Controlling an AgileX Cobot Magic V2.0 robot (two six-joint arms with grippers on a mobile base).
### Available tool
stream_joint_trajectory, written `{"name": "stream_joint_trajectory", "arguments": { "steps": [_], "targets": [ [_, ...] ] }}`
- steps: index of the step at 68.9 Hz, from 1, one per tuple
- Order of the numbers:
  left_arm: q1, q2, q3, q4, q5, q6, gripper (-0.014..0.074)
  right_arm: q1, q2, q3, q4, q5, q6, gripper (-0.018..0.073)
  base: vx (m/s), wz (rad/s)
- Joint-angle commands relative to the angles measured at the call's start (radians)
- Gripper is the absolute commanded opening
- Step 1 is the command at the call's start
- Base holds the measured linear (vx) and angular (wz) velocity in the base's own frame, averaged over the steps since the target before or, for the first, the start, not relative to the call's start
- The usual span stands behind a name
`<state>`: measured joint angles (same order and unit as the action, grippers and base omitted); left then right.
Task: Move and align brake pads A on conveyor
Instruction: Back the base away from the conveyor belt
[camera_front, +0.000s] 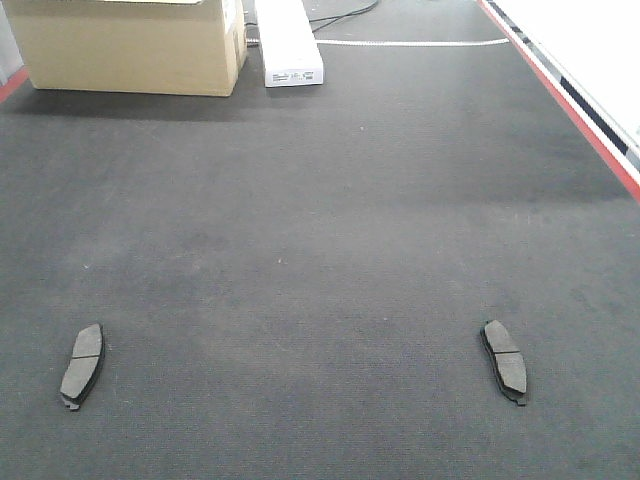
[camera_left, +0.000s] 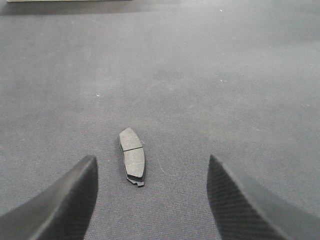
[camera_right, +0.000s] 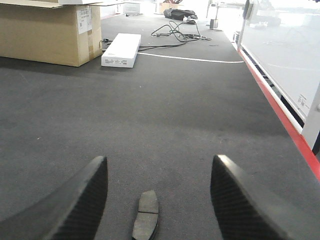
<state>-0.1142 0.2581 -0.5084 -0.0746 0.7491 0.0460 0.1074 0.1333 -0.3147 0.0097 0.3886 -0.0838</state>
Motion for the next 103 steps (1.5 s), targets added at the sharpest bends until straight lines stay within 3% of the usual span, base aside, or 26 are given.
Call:
{"name": "stream_joint_trajectory", "arguments": {
  "steps": [1, 58, 103],
  "targets": [
    [-0.004, 0.014, -0.024, -0.006, -0.072, -0.004, 0.0443, -0.006, 0.011, -0.025, -0.010, -0.083, 0.001, 0.0429, 0.00, 0.00],
    [-0.004, 0.015, -0.024, -0.005, -0.072, -0.004, 0.0443, -0.006, 0.011, -0.025, -0.010, -0.083, 0.002, 0.0429, -0.02, 0.02],
    [-0.004, 0.015, -0.024, -0.005, -0.072, -0.004, 0.0443, -0.006, 0.011, -0.025, -0.010, -0.084, 0.002, 0.0429, -0.28, 0.04]
  ]
}}
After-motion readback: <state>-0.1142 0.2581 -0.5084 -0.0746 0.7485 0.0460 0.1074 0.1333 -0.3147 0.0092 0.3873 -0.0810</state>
